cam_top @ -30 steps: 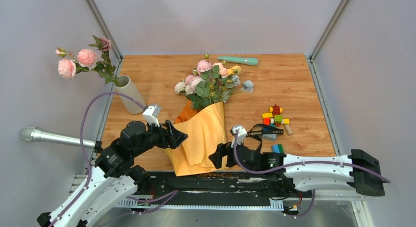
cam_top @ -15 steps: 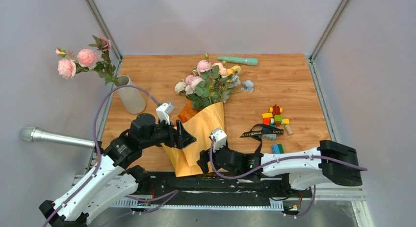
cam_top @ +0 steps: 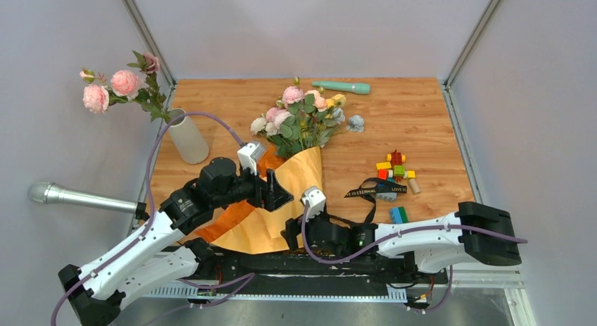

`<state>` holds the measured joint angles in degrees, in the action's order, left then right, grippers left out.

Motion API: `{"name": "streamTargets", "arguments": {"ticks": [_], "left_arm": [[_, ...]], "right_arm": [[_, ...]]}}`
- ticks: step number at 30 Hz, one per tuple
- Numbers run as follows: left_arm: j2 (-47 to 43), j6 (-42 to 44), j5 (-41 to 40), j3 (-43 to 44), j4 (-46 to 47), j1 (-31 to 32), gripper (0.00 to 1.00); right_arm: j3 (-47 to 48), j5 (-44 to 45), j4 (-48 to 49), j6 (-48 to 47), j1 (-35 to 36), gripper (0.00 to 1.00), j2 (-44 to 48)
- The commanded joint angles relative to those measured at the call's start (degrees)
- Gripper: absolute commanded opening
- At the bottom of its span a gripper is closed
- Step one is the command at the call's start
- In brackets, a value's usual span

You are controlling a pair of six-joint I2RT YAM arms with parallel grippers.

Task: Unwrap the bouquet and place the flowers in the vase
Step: Unfold the wrapping paper at the center of the board.

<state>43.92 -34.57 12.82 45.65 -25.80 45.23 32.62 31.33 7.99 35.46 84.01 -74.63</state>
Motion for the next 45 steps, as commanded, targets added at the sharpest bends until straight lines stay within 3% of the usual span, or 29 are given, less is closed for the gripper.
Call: {"name": "streamTargets", "arguments": {"ticks": [1, 8, 12, 18, 26, 29, 31, 32, 33, 37, 45], "left_arm": [[-6.1, -2.3, -9.1, -9.2, 2.2, 0.1, 0.99], [-15.3, -5.9, -17.1, -18.6, 0.3, -3.7, 1.0], [-21.3, -7.2, -20.9, -19.7, -1.8, -5.5, 1.0], [-22.9, -7.5, -24.0, -19.5, -5.0, -5.7, 1.0], [-23.0, -8.5, -24.0, -21.1, -3.9, -5.8, 1.0], [-22.4, -8.5, -23.5, -21.3, -3.9, -5.8, 1.0], [-22.4, -8.4, -23.5, -21.2, -4.1, -5.8, 1.0], [-22.5, -8.2, -23.7, -21.1, -4.3, -5.7, 1.0], [-22.4, -8.1, -23.9, -21.0, -4.3, -5.7, 1.0], [-22.2, -7.7, -24.1, -20.6, -4.6, -5.8, 1.0], [-21.5, -7.1, -23.4, -20.6, -4.0, -5.8, 1.0]], "right_arm": [[1.0, 4.0, 2.8, -6.3, 2.7, 0.89, 1.9], [12.3, 11.2, -4.6, -14.8, 7.5, 0.91, -9.3], [20.1, 12.9, -7.3, -16.3, 9.0, 0.92, -18.1], [28.8, 17.9, -17.6, -10.0, 9.1, 0.93, -26.4], [32.4, 23.9, -26.5, -3.4, 7.9, 0.91, -31.2], [34.2, 25.6, -30.5, -1.4, 7.6, 0.75, -32.7], [35.3, 26.8, -33.3, -0.5, 7.6, 0.54, -32.7], [35.6, 27.2, -34.3, -0.1, 7.6, 0.37, -32.3], [35.7, 27.8, -34.9, 0.2, 7.6, 0.27, -31.4], [34.8, 28.6, -37.5, 3.2, 6.7, 0.03, -26.8], [24.1, 28.9, -40.2, 12.6, 2.7, 0.0, -9.5]]}}
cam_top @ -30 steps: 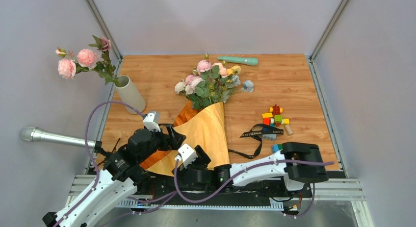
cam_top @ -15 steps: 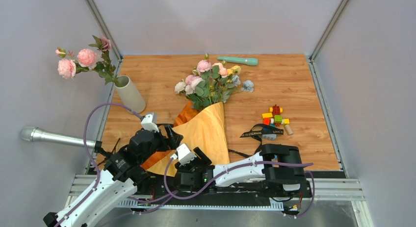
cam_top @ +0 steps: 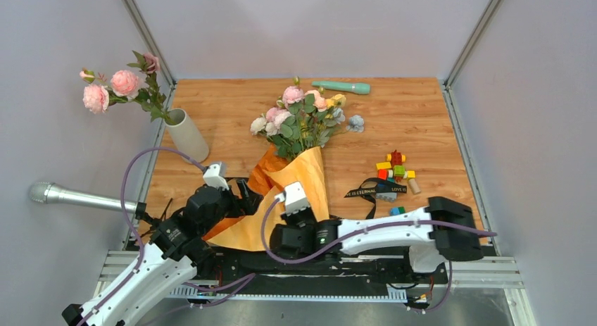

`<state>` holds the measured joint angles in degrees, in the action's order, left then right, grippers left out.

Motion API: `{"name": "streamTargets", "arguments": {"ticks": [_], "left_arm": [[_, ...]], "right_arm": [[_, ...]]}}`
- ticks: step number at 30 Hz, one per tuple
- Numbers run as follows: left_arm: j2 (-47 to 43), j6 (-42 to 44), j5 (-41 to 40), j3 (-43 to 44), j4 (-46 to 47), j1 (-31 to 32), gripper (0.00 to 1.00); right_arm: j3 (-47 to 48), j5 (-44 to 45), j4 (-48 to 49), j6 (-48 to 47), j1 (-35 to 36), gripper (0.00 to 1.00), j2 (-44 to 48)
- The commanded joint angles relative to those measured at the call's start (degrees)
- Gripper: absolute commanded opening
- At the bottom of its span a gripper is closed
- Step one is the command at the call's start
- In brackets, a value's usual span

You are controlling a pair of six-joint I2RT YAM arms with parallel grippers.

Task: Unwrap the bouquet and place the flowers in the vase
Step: Unfold the wrapping paper at the center of the board.

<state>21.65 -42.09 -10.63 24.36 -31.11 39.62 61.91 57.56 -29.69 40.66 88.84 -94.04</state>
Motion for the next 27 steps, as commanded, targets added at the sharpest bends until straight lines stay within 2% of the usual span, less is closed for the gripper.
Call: {"name": "streamTargets", "arguments": {"ticks": [1, 8, 13, 17, 23, 27], "left_arm": [[1.0, 0.6, 0.3, 0.6, 1.7, -0.1, 1.0], [4.5, 2.0, 4.3, -0.7, 5.2, -0.1, 1.0], [6.8, 3.2, 6.2, -0.9, 6.4, -0.1, 1.0], [8.4, 3.6, 7.3, -1.1, 7.6, -0.1, 1.0], [10.5, 3.9, 8.7, -1.6, 9.3, -0.2, 1.0], [11.4, 4.5, 10.1, -1.4, 10.5, -0.2, 1.0]], "right_arm": [[-7.3, 2.5, -2.7, 9.1, -2.8, 0.0, 11.6], [-27.5, 1.7, -4.1, 28.4, -10.5, 0.0, 27.6], [-35.3, -1.0, -6.0, 32.2, -16.7, 0.02, 35.8], [-37.1, -1.1, -8.4, 32.1, -18.3, 0.22, 40.5], [-34.6, -0.2, -15.2, 31.0, -18.7, 0.74, 45.6], [-29.8, -2.1, -17.6, 22.5, -18.7, 0.9, 49.8]]}}
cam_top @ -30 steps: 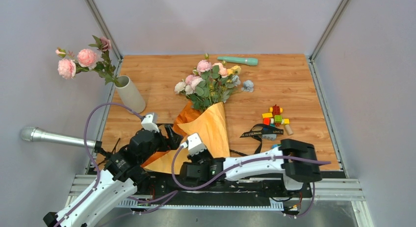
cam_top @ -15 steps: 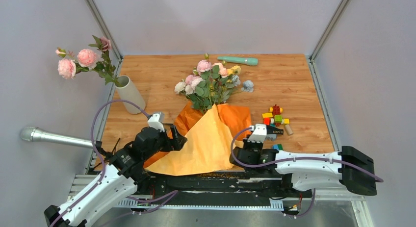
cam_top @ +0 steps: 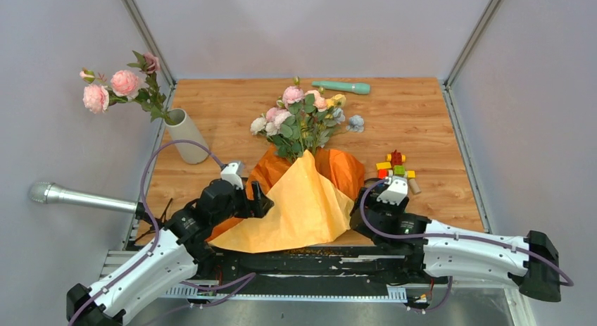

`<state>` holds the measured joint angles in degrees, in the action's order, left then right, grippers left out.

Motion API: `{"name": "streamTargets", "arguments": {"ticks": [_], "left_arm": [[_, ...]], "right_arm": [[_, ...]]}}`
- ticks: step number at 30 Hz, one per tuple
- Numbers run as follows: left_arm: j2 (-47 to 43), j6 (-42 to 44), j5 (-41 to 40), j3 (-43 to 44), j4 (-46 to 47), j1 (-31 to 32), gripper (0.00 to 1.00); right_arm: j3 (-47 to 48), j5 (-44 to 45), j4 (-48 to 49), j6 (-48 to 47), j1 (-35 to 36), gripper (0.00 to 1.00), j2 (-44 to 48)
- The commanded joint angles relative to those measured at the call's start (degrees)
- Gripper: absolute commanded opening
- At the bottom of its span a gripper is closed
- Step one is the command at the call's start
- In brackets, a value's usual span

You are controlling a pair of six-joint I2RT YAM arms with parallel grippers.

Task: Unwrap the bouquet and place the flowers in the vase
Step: Unfold the wrapping paper at the center of the board.

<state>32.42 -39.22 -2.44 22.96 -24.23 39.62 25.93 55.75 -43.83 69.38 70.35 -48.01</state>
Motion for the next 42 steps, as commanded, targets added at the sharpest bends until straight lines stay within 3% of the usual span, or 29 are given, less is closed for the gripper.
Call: {"name": "streamTargets", "arguments": {"ticks": [1, 5, 9, 11, 18, 27, 42], "left_arm": [[0.8, 1.9, 2.0, 0.1, 4.4, -0.2, 1.0], [2.2, 2.9, 4.4, 1.0, 5.5, -0.2, 1.0], [3.9, 3.4, 6.0, 1.6, 6.6, -0.1, 1.0], [4.6, 3.3, 7.3, 1.3, 7.9, -0.1, 1.0], [8.3, 0.2, 12.5, -0.9, 15.7, -0.1, 1.0], [12.3, -3.6, 14.9, -5.3, 24.8, -0.2, 1.0], [19.6, -7.2, 14.7, -12.5, 37.1, -0.1, 1.0]], "right_arm": [[7.2, -1.2, -3.7, -8.1, -0.2, 0.94, 5.1], [10.6, -6.7, -3.6, -15.6, -0.2, 0.98, 9.7], [11.8, -16.0, 0.1, -23.5, -0.2, 0.8, 14.2], [11.3, -21.4, 3.8, -27.1, -0.1, 0.77, 15.2], [11.2, -33.9, 12.7, -32.0, -0.1, 0.73, 6.3], [10.4, -32.0, 16.8, -31.2, -3.8, 0.64, -10.6], [4.4, -28.5, 20.9, -28.6, -14.2, 0.61, -17.0]]}}
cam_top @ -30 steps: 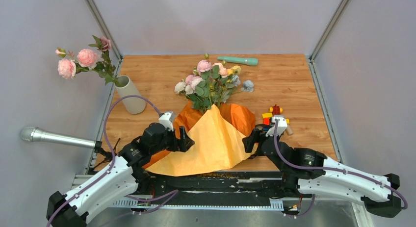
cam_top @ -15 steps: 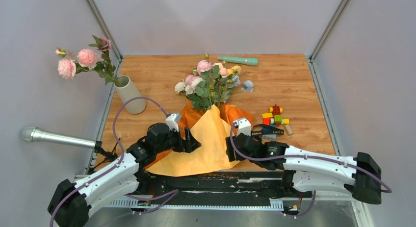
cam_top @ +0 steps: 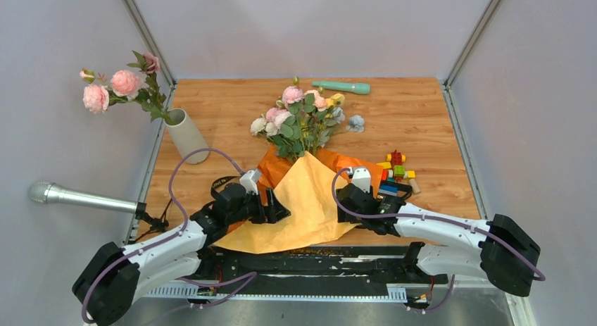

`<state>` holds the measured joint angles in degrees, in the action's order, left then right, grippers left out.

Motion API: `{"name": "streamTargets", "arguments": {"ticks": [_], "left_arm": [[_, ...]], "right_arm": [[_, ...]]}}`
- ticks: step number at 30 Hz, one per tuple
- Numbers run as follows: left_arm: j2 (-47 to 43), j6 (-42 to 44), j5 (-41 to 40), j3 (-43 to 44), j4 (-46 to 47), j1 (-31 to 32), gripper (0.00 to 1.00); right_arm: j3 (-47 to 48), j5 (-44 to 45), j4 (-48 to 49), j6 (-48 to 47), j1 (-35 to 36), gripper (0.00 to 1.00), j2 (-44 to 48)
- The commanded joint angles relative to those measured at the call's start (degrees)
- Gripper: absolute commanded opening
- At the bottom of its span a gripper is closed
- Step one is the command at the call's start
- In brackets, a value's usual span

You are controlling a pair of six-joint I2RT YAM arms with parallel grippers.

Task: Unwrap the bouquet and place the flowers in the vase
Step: Unfold the wrapping paper at the center of the board.

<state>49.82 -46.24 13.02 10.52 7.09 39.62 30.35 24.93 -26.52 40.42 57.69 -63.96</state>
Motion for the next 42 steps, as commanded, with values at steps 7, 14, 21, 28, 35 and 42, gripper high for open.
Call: {"name": "streamTargets", "arguments": {"ticks": [7, 14, 21, 28, 35, 42], "left_arm": [[9.0, -0.1, -1.8, -0.2, 11.3, -0.1, 1.0], [14.0, 1.2, -6.4, 1.2, 11.8, -0.2, 1.0], [15.5, 4.0, -10.1, 3.3, 8.7, -1.6, 1.0], [19.4, 6.1, -6.8, 5.5, 10.9, -5.1, 1.0], [19.8, 11.5, -2.8, 11.6, 7.0, -5.3, 1.0], [11.4, 19.6, -4.3, 18.8, -5.7, -5.3, 1.0]], "right_arm": [[0.4, 3.7, 7.3, -1.1, -3.4, 0.64, -6.3], [0.5, 5.8, 11.3, -1.3, -5.4, 0.65, -10.8], [1.7, 6.2, 15.8, -3.6, -9.0, 0.65, -14.7], [5.7, 4.3, 18.4, -8.0, -14.2, 0.65, -19.5], [8.5, -0.7, 19.3, -14.0, -15.7, 0.68, -18.8], [8.2, -7.4, 16.0, -18.8, -15.7, 0.78, -8.2]]}}
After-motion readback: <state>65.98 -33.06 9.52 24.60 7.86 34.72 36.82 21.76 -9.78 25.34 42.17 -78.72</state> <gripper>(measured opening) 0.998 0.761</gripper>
